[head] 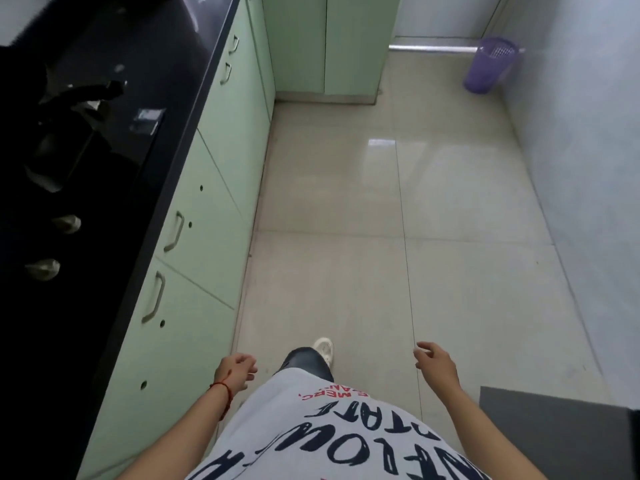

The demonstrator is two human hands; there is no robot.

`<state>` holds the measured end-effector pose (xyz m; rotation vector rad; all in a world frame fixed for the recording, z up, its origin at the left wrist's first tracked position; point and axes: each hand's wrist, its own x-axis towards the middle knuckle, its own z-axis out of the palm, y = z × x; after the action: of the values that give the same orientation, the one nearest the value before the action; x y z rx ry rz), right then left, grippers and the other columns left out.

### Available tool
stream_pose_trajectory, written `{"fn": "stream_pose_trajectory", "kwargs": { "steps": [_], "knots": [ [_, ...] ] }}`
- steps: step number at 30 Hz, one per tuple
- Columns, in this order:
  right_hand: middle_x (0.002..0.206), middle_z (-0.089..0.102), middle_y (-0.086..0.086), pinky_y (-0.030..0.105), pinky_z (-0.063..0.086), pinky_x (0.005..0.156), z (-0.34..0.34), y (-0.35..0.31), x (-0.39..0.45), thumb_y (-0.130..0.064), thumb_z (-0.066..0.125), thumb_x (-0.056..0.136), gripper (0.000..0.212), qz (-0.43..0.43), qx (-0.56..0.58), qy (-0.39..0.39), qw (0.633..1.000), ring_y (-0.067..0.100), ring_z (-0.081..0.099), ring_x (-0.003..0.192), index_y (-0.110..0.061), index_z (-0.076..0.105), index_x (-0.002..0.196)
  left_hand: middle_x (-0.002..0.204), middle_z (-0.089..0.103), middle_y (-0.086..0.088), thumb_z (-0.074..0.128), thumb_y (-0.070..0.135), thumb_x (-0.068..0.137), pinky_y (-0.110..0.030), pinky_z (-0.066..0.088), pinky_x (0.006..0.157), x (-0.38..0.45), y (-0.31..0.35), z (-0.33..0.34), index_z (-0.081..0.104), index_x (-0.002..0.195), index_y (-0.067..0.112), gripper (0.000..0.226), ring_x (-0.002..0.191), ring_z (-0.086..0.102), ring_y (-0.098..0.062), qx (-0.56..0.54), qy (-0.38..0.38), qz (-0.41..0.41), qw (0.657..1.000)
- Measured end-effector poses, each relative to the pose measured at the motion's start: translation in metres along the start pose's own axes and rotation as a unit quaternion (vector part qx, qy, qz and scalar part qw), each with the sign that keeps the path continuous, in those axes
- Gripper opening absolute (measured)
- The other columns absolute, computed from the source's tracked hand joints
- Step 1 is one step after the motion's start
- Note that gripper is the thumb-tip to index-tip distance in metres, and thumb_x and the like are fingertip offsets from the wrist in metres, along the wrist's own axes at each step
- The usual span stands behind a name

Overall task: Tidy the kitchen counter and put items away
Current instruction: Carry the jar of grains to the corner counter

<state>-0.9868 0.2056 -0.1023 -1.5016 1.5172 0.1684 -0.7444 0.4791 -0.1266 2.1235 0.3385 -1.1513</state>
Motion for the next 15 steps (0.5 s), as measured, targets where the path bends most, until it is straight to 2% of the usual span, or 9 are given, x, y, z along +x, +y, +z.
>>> {"fn": "stream_pose_trajectory", "kwargs": {
  "steps": [3,6,10,15],
  "knots": [
    [0.111,0.064,0.012,0.031,0.043,0.079,-0.011,-0.038,0.037,-0.020,0.048,0.090,0.033,0.018,0.014,0.007,1.000,0.028,0.061,0.099,-0.010,0.056,0.121,0.069,0.059,-0.004,0.051,0.011,0.089,-0.023,0.039,0.057,0.026,0.077,0.008,0.056,0.072,0.013,0.018,0.061,0.052,-0.017,0.020,-0.020,0.021,0.999],
    [0.106,0.063,0.012,0.031,0.044,0.077,-0.024,-0.073,0.070,-0.015,0.048,0.091,0.031,0.032,0.049,0.017,0.998,0.026,0.062,0.089,-0.008,0.056,0.120,0.068,0.058,-0.002,0.050,0.013,0.089,-0.023,0.038,0.055,0.050,0.155,0.021,0.055,0.068,0.016,0.022,0.060,0.051,-0.014,0.039,-0.035,0.049,0.997],
    [0.111,0.063,0.016,0.037,0.048,0.082,-0.043,-0.109,0.122,-0.013,0.048,0.091,0.030,0.045,0.074,0.032,0.996,0.026,0.061,0.086,-0.005,0.056,0.119,0.067,0.059,0.001,0.051,0.014,0.089,-0.023,0.038,0.056,0.082,0.250,0.042,0.055,0.067,0.021,0.023,0.060,0.052,-0.012,0.052,-0.055,0.080,0.994],
    [0.100,0.063,0.015,0.043,0.048,0.087,-0.070,-0.168,0.205,-0.011,0.049,0.091,0.028,0.055,0.089,0.032,0.994,0.027,0.060,0.083,-0.002,0.058,0.115,0.068,0.059,0.002,0.052,0.017,0.090,-0.023,0.040,0.058,0.127,0.345,0.067,0.054,0.068,0.021,0.022,0.062,0.054,-0.011,0.036,-0.044,0.088,0.995]
  ]
}}
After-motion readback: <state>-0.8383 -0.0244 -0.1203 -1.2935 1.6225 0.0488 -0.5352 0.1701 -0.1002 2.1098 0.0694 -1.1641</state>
